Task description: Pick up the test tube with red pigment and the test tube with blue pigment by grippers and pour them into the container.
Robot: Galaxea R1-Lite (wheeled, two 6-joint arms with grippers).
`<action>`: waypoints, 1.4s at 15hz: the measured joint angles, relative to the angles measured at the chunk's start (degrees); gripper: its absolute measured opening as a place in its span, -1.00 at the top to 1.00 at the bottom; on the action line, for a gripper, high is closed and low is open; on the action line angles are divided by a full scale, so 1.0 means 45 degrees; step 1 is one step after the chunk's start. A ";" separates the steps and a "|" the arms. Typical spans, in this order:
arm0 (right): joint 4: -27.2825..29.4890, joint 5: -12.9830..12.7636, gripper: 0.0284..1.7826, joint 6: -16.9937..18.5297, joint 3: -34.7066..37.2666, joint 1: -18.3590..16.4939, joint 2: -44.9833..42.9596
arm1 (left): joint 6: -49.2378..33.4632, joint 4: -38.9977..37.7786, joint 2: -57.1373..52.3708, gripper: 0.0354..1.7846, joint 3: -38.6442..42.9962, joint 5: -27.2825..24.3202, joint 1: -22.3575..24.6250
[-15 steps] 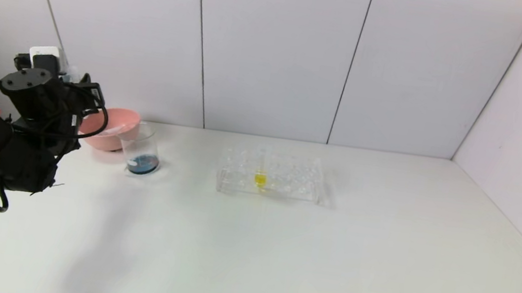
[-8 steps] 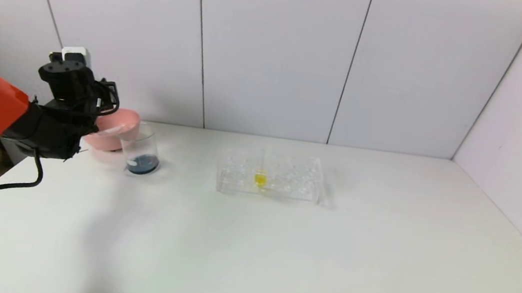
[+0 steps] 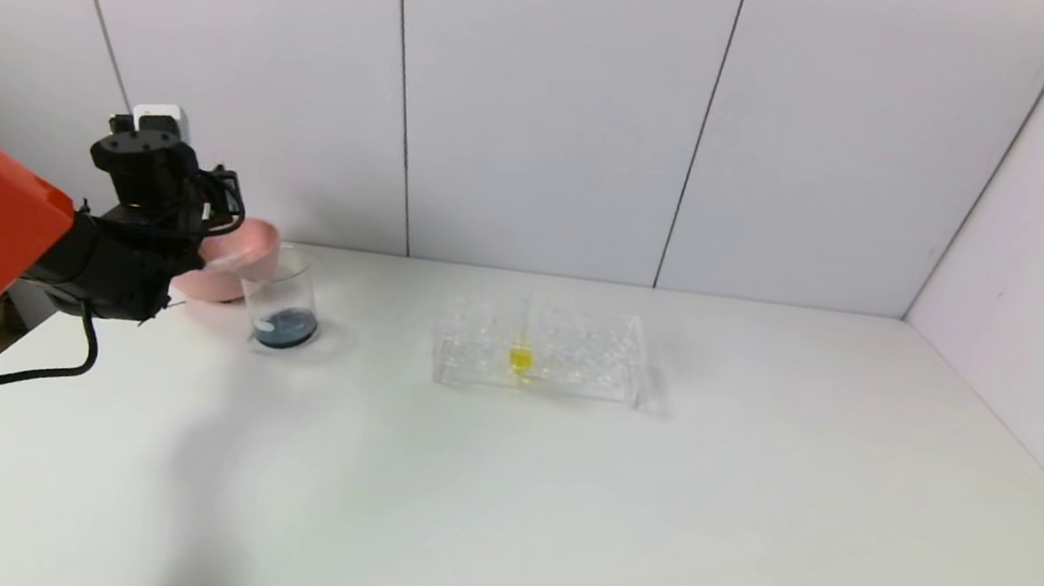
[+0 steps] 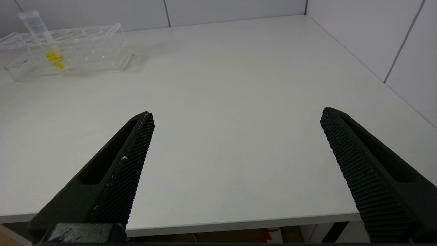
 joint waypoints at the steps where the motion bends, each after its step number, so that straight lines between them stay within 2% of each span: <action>1: 0.0000 -0.0005 -0.99 -0.0005 0.0000 0.0000 0.0000 | -0.0003 0.0000 -0.0016 -0.08 0.0049 0.0019 -0.0005; 4: 0.0000 -0.0005 -0.99 -0.0005 0.0000 0.0000 0.0000 | -0.0008 0.0079 -0.0263 -0.62 0.0179 0.0035 -0.0030; 7: 0.0000 -0.0005 -0.99 -0.0005 0.0000 0.0000 0.0000 | 0.0000 0.0889 -0.1151 -0.93 0.0295 -0.0160 -0.0341; 9: 0.0000 -0.0005 -0.99 0.0000 0.0000 0.0000 0.0000 | -0.0149 0.2078 -0.2002 -0.99 0.0320 -0.1019 -0.0661; 13: 0.0000 -0.0005 -0.99 -0.0005 0.0000 0.0000 0.0000 | -0.0504 0.4508 -0.3944 -0.99 0.0981 -0.3145 -0.1306; 17: 0.0000 -0.0005 -0.99 -0.0005 0.0000 0.0000 0.0000 | -0.0461 0.4716 -0.6664 -0.99 0.3419 -0.4684 -0.1479; 21: 0.0000 -0.0005 -0.99 -0.0005 0.0000 0.0000 0.0000 | -0.0068 0.5120 -1.0508 -0.99 0.6458 -0.5193 -0.1289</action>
